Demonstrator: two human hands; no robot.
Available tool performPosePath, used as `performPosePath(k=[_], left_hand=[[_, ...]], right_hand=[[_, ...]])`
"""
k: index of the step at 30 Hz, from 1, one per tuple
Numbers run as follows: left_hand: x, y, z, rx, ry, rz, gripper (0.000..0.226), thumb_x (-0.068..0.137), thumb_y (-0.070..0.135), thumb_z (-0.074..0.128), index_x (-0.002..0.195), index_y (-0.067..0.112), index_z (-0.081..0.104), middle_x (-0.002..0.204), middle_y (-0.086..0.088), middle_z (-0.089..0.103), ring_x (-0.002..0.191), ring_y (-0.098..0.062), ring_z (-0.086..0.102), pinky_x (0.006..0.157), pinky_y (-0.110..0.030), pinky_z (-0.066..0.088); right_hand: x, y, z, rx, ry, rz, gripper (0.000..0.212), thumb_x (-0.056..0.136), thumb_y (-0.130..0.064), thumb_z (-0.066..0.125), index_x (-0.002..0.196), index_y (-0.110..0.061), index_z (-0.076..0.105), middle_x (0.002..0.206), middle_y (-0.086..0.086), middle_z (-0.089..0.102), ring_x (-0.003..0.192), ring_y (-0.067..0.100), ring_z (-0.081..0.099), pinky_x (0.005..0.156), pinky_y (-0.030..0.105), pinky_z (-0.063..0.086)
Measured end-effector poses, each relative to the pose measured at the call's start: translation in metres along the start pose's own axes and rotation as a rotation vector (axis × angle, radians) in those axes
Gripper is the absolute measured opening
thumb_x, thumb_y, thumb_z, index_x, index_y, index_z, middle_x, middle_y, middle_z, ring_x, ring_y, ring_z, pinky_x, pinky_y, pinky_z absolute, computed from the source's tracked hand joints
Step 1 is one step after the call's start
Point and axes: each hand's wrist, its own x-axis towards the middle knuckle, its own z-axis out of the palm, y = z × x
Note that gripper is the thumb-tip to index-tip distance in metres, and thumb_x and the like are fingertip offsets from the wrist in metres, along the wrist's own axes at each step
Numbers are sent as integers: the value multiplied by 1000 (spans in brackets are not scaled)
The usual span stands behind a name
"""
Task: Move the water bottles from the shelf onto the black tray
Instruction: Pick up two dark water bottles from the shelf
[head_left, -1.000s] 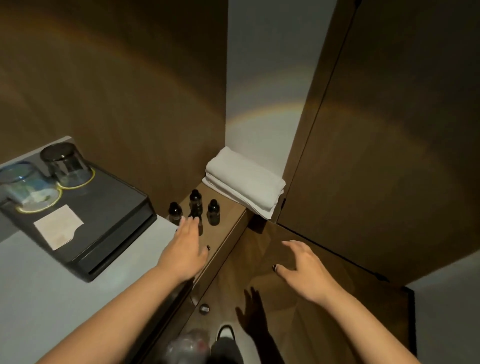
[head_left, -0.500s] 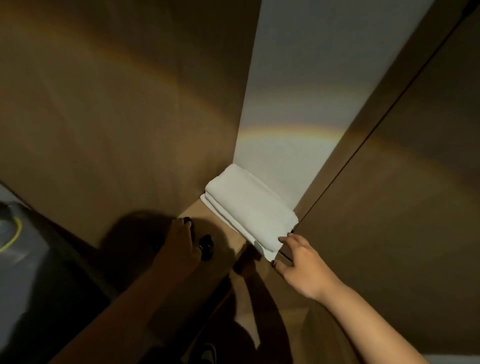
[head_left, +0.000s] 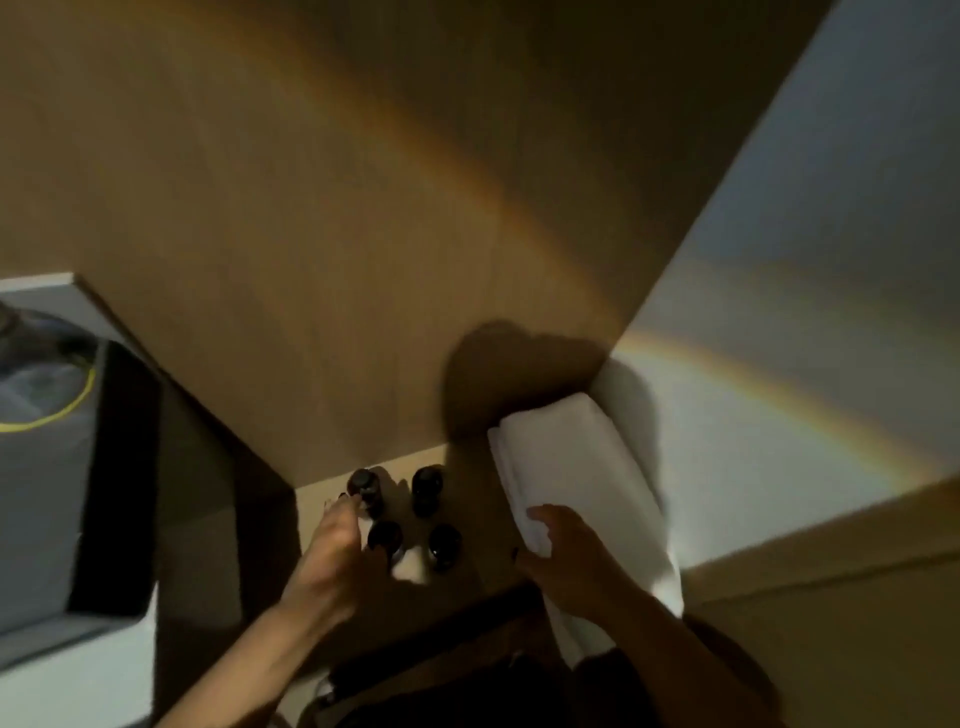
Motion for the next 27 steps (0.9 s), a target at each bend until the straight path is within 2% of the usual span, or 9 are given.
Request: performPosePath(k=[3, 6, 10, 12, 14, 16, 19, 24, 27], left_hand=[[-7, 1, 20, 4, 60, -100, 71, 92, 26, 56, 149, 11, 17, 158, -8, 19, 147, -20, 9, 119, -30, 15], [-14, 4, 43, -32, 145, -192, 73, 92, 28, 55, 150, 11, 13, 159, -9, 15, 148, -21, 5, 118, -32, 13], [-26, 16, 74, -103, 165, -305, 69, 93, 28, 55, 150, 14, 17, 157, -7, 21, 146, -22, 18, 118, -37, 18], [-27, 15, 91, -159, 138, -402, 62, 95, 30, 51, 148, 19, 21, 152, -8, 34, 140, -22, 33, 115, -38, 19], [-25, 11, 107, -293, 128, -447, 56, 95, 32, 51, 145, 24, 28, 147, -8, 41, 136, -22, 38, 112, -38, 27], [-15, 1, 120, -410, 135, -481, 51, 94, 29, 53, 142, 24, 34, 147, -5, 42, 133, -21, 43, 107, -36, 35], [7, -17, 138, -477, 162, -523, 45, 95, 23, 53, 138, 20, 41, 142, -1, 48, 120, -15, 53, 101, -33, 41], [57, -55, 169, -484, 210, -526, 32, 96, 25, 48, 127, 27, 48, 124, 0, 63, 110, -16, 62, 101, -43, 45], [84, -71, 192, -580, 252, -527, 26, 97, 26, 45, 122, 30, 49, 111, -2, 67, 103, -20, 65, 99, -45, 47]], right_hand=[[36, 9, -15, -58, -141, -77, 60, 91, -31, 58, 144, -19, 32, 150, 2, 32, 134, 18, 38, 109, 31, 36], [69, 21, -20, -108, -234, -135, 55, 90, -34, 59, 140, -22, 38, 146, 1, 38, 127, 17, 45, 100, 27, 40], [98, 41, -5, -18, -337, -84, 46, 89, -31, 60, 133, -25, 48, 137, -3, 51, 121, 15, 50, 94, 24, 39], [112, 52, 11, 142, -323, -41, 37, 83, -33, 62, 118, -36, 53, 131, -2, 57, 117, 16, 55, 100, 32, 43], [126, 64, 26, 315, -267, 10, 27, 80, -30, 61, 101, -45, 52, 124, -1, 60, 108, 20, 62, 98, 41, 48], [141, 71, 35, 501, -270, 79, 25, 92, -17, 54, 112, -32, 51, 120, 2, 59, 102, 22, 65, 89, 35, 52], [164, 88, 49, 685, -336, 137, 43, 99, -14, 45, 140, -11, 36, 132, 13, 55, 102, 25, 67, 86, 32, 53], [205, 111, 83, 833, -464, 208, 39, 98, -15, 43, 136, -6, 41, 132, 17, 56, 101, 29, 66, 77, 31, 53], [224, 128, 99, 961, -469, 205, 62, 81, -26, 63, 135, -4, 44, 130, 18, 58, 102, 32, 65, 76, 33, 57]])
